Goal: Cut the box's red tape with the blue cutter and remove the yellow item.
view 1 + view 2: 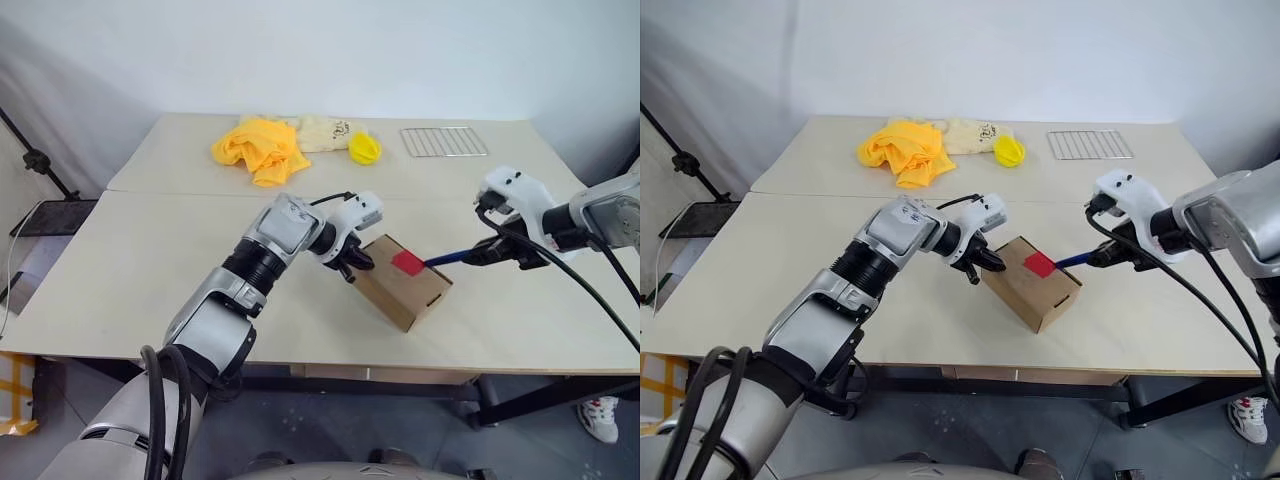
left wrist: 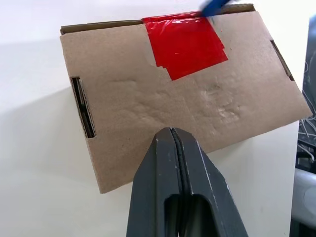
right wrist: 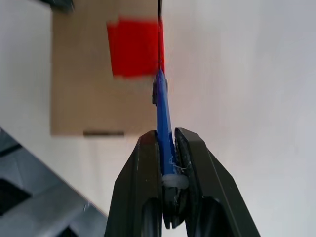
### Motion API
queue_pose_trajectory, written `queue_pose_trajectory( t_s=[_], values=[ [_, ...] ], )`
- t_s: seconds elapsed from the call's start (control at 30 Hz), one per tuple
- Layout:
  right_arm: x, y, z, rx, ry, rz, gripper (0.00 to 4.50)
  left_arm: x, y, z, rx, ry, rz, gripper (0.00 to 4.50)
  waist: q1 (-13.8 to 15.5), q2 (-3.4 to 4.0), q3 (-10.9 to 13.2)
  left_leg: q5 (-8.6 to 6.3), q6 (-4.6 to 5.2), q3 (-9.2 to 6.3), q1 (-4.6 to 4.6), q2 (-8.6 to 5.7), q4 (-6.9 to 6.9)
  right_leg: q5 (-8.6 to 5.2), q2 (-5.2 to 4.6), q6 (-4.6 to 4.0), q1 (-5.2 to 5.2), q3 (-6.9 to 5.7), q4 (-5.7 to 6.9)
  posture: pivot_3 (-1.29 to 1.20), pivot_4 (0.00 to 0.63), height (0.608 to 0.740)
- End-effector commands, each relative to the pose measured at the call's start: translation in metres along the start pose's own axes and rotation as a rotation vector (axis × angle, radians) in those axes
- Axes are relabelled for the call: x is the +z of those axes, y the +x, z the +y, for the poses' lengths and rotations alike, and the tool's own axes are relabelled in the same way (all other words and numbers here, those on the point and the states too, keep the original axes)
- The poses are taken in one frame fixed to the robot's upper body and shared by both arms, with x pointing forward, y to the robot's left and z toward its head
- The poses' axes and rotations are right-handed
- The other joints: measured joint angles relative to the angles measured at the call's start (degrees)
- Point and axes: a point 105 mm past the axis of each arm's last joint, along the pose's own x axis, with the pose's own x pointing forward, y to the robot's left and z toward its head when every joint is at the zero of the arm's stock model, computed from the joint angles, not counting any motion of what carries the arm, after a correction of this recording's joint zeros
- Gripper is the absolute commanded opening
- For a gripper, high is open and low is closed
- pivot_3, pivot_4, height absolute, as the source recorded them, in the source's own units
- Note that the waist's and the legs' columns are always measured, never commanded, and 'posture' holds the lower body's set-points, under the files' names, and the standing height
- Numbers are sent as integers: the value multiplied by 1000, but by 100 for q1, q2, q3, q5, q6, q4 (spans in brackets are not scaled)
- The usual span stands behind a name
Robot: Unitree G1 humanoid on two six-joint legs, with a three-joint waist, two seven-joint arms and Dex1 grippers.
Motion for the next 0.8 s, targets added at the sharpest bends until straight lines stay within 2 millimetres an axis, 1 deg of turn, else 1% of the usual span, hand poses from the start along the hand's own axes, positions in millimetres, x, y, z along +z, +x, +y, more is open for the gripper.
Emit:
queue_pose_trajectory(
  t_s=[0.03,0.17,0.33,0.47,0.57,0.67,0.8],
  values=[
    [0,-11,0,-12,-25,7,161,-6,-2,10,60,-23,23,0,-2,0,0,0,0,0,1,0,0,0,0,0,0,0,0,0,0,740],
    [-4,-13,0,-8,-30,27,161,-6,-1,12,74,-31,20,0,-1,1,-4,0,0,0,1,0,2,0,0,0,0,2,2,0,0,740],
    [-12,-24,-5,-32,-50,38,161,-8,-2,15,83,-36,21,0,12,-2,-10,0,0,0,1,-1,5,0,-1,0,1,2,2,0,0,740],
    [-6,-46,-11,-49,-76,-54,161,-8,-6,18,88,-50,7,0,3,-1,-11,0,0,0,2,0,6,0,-1,0,1,2,4,0,0,740],
    [2,-69,-11,-37,-52,-178,161,-5,-11,18,70,-66,-35,0,2,0,-12,0,0,2,1,0,5,0,-1,0,0,3,4,0,0,740],
    [7,-83,-12,-43,-29,-271,161,-4,-14,17,57,-72,-54,0,-5,4,-14,0,0,2,3,1,2,0,0,0,-1,3,4,0,0,740],
    [7,-103,-28,-137,34,-450,161,-3,-16,12,20,-68,-93,0,28,-4,-19,0,0,2,2,0,5,0,-2,0,4,1,2,0,0,740]
  ],
)
